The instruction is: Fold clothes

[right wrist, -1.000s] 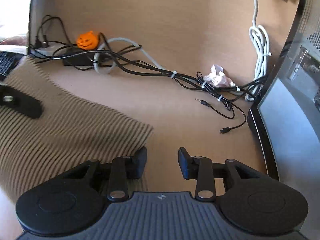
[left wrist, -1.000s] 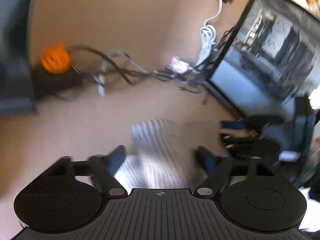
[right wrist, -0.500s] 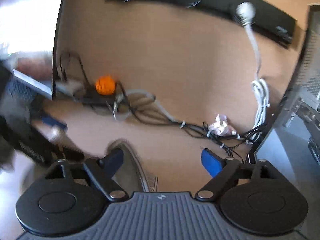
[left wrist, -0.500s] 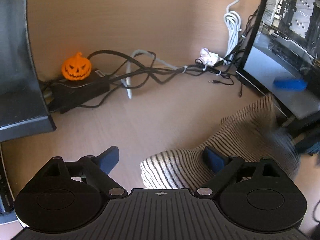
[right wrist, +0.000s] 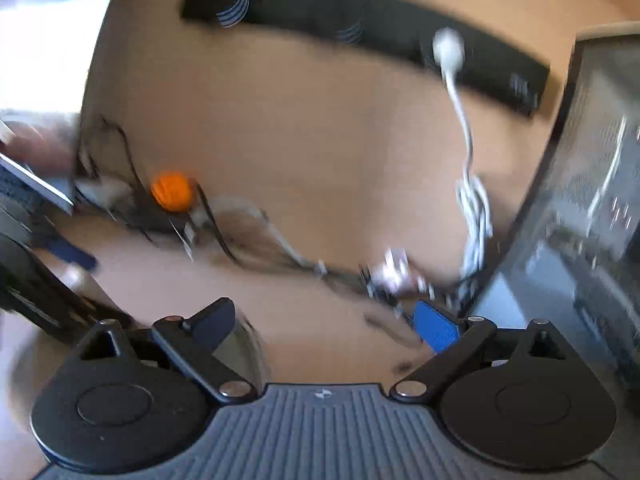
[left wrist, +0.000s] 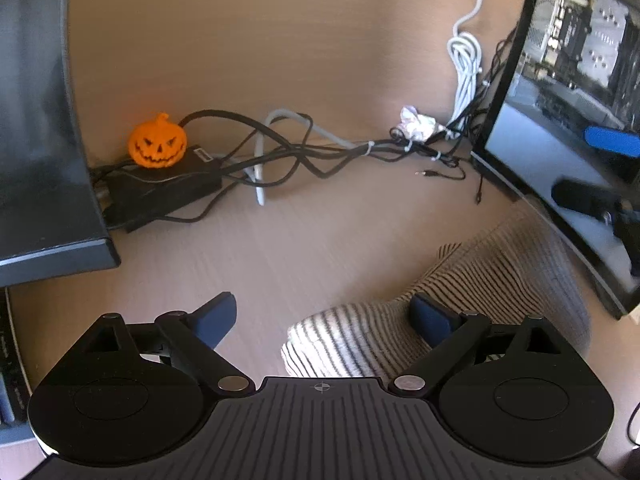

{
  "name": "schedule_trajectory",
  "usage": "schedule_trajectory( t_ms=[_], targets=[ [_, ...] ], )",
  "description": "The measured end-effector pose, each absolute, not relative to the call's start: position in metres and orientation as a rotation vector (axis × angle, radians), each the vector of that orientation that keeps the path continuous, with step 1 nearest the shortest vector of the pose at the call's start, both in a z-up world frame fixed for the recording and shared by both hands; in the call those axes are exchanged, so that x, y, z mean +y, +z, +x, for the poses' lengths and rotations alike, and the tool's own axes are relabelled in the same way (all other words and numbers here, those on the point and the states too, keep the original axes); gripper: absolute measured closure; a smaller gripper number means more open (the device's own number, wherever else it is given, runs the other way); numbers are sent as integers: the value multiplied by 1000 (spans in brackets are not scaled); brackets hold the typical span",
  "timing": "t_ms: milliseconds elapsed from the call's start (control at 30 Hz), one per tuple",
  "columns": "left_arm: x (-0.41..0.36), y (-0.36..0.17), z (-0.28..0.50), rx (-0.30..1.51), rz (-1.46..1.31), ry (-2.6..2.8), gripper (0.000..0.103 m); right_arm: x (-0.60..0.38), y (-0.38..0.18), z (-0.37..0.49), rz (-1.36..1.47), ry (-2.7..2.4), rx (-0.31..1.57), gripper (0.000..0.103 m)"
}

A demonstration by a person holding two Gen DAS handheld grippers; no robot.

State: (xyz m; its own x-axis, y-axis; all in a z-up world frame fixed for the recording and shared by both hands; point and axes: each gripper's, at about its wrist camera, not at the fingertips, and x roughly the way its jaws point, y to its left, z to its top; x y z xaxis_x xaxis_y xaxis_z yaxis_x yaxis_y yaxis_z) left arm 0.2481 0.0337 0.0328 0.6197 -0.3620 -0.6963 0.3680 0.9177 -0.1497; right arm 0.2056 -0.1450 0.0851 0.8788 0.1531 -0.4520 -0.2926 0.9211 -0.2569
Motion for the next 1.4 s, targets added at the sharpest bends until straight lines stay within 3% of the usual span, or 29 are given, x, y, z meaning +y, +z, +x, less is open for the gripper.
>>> schedule_trajectory(
  t_ms=[233,467,533,633,700,867,933,1067,1233,1300,1400],
  targets=[
    [56,57,215,782,-121,-472,7,-129,20,222,-468,136,598,2],
    [48,45,195,810,-83,-530,7,-137,13,221,-398,77,597,0],
    [44,40,201,853,-116,-557,12,-138,15,218,-402,75,589,0],
    [35,40,206,839,-130,-583,29,-147,19,213,-358,73,599,0],
    [33,39,211,832,-167,-580,46,-149,22,211,-353,76,601,0],
    [41,33,230,826,-250,-599,49,-150,21,210,-377,46,582,0],
    [45,26,240,841,-249,-563,48,-150,18,211,-374,40,594,0],
    [52,18,241,853,-216,-490,28,-151,11,215,-369,29,618,0],
    [60,42,220,803,-165,-414,22,-153,3,219,-358,15,647,0],
    [63,57,209,779,-155,-401,10,-154,1,221,-353,9,651,0],
    [68,72,195,768,-212,-488,10,-155,-1,223,-341,-2,652,0]
  ],
)
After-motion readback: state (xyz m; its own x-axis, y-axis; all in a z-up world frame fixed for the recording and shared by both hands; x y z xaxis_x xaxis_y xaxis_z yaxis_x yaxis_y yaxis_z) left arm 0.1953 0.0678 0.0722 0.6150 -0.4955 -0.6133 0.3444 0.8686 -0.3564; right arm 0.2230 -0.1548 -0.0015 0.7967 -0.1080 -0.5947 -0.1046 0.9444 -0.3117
